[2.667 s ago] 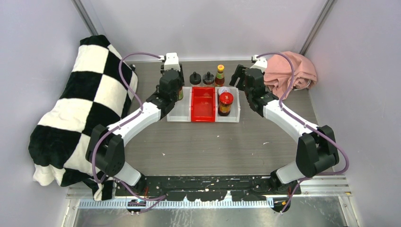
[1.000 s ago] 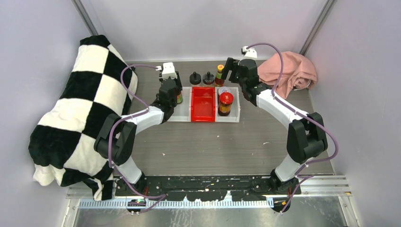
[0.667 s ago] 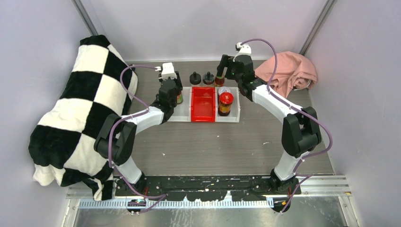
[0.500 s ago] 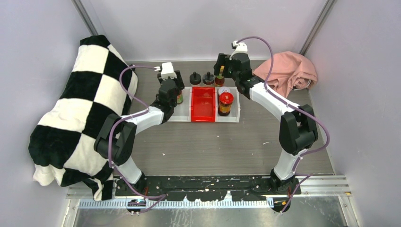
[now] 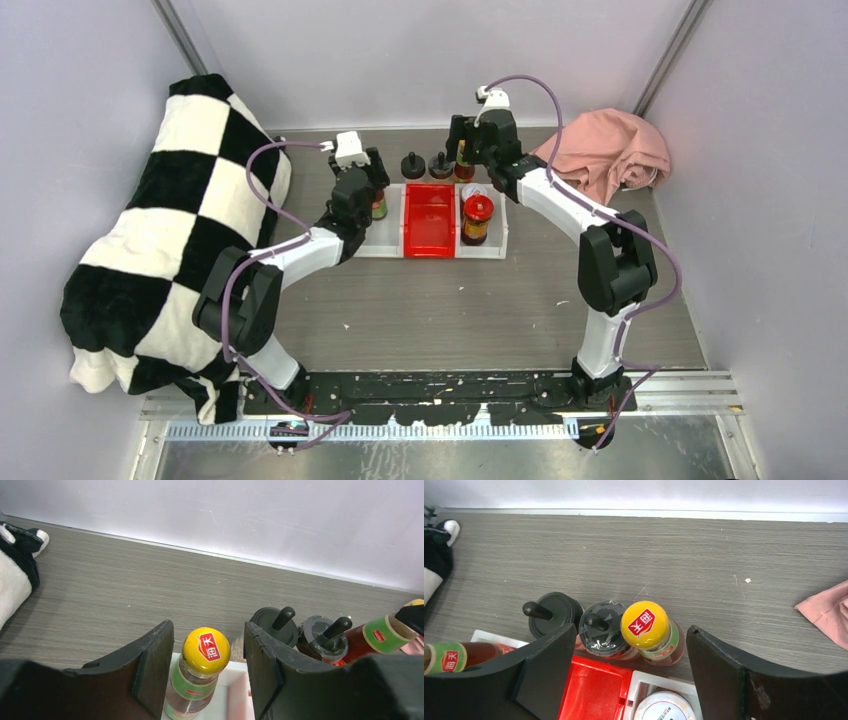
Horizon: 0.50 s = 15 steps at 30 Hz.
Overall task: Organize the condiment bottles
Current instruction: Place the bottle in the storage box, then pick up the bottle from the center of the board.
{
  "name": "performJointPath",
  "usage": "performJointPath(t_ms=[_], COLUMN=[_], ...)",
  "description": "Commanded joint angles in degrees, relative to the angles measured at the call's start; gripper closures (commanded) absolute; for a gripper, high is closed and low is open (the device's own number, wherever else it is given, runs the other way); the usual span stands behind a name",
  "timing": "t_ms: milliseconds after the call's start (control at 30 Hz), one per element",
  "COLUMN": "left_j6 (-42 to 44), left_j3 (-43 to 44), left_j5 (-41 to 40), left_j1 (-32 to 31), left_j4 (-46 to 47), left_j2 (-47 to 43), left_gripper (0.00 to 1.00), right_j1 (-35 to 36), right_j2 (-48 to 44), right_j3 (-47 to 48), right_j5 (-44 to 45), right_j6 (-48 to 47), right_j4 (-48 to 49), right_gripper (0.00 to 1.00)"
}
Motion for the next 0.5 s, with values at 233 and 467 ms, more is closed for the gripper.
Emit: performJointPath(t_ms=[233, 467], left_j6=[-0.8, -1.2], left_j3=[-1.9, -2.7], left_j5=[-1.5, -1.7], left_j1=[-0.3, -0.3], left_j4=[4.1, 5.2], left_j2=[-4.7, -6.1], left_gripper=[0.46, 0.46], right_j1=[0.2, 0.1], right_j2=[3.6, 4.9], right_j3=[5.9, 7.1], right_j5=[1.8, 3.0], right_j6=[-2.8, -2.9], right_j4=[0.1, -0.5], right_gripper=[0.21, 0.43])
